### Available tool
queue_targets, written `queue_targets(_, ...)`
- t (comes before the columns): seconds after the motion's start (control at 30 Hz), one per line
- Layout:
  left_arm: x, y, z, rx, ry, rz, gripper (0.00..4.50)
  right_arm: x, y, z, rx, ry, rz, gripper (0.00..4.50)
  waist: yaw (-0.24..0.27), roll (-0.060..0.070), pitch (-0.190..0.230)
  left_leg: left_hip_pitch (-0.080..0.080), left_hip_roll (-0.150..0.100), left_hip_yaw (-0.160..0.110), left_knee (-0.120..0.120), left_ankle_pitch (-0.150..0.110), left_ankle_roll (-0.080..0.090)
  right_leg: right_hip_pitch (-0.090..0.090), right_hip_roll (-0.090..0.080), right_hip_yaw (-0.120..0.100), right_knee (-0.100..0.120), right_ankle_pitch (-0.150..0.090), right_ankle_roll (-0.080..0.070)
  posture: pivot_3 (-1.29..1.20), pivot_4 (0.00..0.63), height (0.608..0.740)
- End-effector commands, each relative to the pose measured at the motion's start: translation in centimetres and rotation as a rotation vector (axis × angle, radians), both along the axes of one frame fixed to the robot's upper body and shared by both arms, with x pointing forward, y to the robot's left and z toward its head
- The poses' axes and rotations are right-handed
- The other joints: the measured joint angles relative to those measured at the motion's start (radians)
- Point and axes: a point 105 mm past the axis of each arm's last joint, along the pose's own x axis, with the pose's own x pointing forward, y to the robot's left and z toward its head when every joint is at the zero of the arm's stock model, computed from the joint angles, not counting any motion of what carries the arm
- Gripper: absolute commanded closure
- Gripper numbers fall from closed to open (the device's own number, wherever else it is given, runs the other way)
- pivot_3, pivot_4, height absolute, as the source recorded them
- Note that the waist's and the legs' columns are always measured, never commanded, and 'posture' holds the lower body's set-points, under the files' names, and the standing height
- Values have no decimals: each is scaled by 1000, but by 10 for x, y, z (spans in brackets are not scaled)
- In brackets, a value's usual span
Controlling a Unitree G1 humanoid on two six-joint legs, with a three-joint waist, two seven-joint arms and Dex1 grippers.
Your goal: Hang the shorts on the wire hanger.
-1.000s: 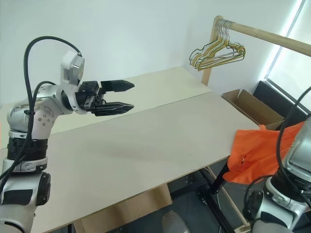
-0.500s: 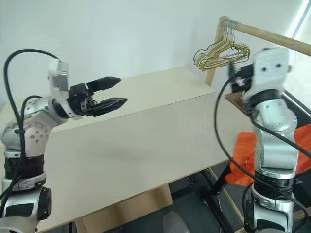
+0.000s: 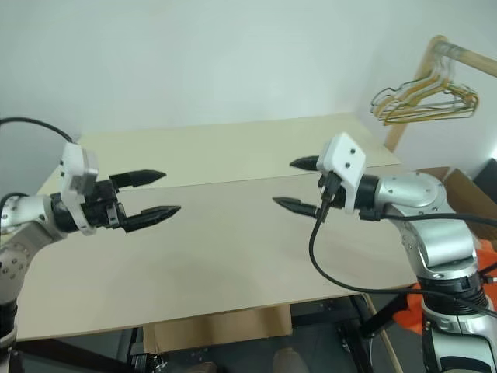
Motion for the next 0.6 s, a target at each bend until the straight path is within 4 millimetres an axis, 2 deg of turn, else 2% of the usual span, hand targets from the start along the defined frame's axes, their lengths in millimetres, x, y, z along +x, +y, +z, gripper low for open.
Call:
queue_targets(0.03, -14, -2, 1, 75, -60, -18, 0, -4, 4, -1, 11, -45, 14, 32, 31, 0, 0, 0, 0, 0, 0, 0, 0, -3, 0, 0, 0, 0, 0, -43, 0, 740)
queue_targets(0.27, -20, 0, -7, 88, -41, 2, 0, -6, 4, -6, 17, -41, 2, 32, 104, 0, 0, -4, 1, 0, 0, -4, -8, -10, 1, 0, 0, 2, -4, -36, 0, 740)
queue_targets(0.6, -20, 3, -5, 74, -36, 10, 0, -7, 2, -8, 0, -42, 0, 32, 114, 0, 0, -4, 2, 2, 0, 0, -2, -10, 2, 0, 0, 3, -4, -25, 0, 740)
